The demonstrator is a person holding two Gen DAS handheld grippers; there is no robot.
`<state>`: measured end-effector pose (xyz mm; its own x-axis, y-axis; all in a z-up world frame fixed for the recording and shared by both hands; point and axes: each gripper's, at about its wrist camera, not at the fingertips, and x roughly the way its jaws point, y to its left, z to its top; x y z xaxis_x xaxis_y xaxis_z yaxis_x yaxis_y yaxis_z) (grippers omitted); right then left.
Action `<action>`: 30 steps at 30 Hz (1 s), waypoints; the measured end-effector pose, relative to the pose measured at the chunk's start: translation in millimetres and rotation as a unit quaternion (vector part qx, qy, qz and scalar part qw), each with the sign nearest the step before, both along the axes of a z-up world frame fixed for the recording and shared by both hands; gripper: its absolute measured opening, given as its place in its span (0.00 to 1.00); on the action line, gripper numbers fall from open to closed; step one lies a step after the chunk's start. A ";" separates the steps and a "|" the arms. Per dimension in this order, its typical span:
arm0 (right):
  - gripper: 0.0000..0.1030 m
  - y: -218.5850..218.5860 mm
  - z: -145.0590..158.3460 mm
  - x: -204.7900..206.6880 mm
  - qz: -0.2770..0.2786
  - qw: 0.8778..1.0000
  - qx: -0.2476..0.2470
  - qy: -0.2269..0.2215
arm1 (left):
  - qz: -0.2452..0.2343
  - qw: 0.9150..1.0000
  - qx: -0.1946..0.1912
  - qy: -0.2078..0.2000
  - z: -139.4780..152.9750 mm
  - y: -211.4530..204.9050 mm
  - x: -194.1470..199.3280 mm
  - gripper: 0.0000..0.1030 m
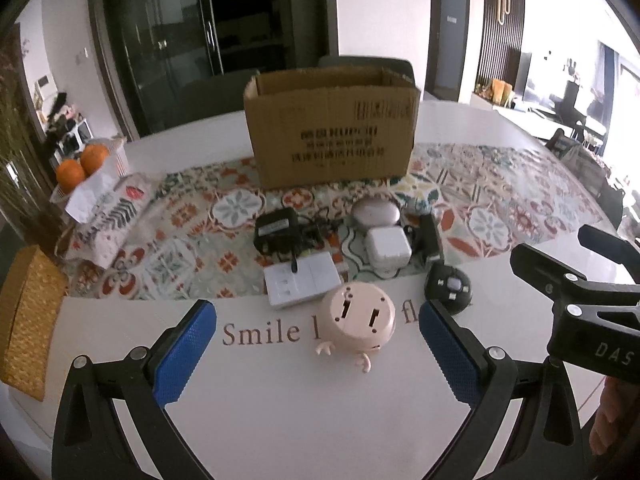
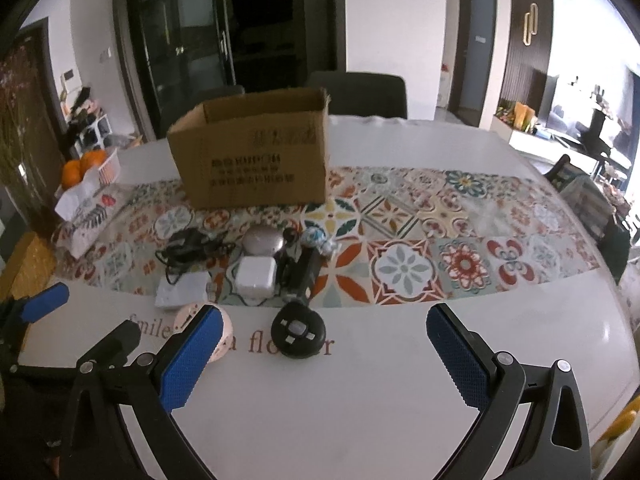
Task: Organize rigid objects
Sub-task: 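Grasp the pink round toy with the left gripper while the right gripper grasps the black round device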
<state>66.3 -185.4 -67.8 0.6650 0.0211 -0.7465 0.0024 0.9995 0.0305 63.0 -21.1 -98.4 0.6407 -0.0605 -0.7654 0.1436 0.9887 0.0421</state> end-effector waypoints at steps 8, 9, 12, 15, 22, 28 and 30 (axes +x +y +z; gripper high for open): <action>1.00 4.3 -33.1 20.0 0.025 0.999 0.004 0.040 | 0.000 1.000 -0.003 0.030 -29.4 -0.8 11.7 1.00; 1.00 3.0 -36.8 21.8 0.026 0.999 0.007 0.045 | 0.000 0.999 -0.003 0.032 -32.8 -1.9 12.6 1.00; 0.99 0.6 -47.8 26.8 0.031 0.998 0.013 0.060 | -0.004 0.999 -0.005 0.040 -40.2 -5.6 15.3 1.00; 0.99 -1.8 -58.7 30.8 0.038 0.997 0.014 0.071 | -0.011 0.999 -0.001 0.045 -49.3 -10.7 18.5 1.00; 0.96 -3.7 -78.0 40.2 0.063 0.994 0.016 0.089 | -0.029 0.998 0.012 0.048 -66.9 -22.8 25.7 1.00; 0.87 -0.9 -93.8 49.3 0.085 0.991 0.018 0.103 | -0.037 0.998 0.021 0.052 -81.9 -28.0 33.4 1.00; 0.83 -0.5 -97.9 51.7 0.091 0.990 0.021 0.107 | -0.040 0.998 0.024 0.052 -85.0 -29.8 35.8 1.00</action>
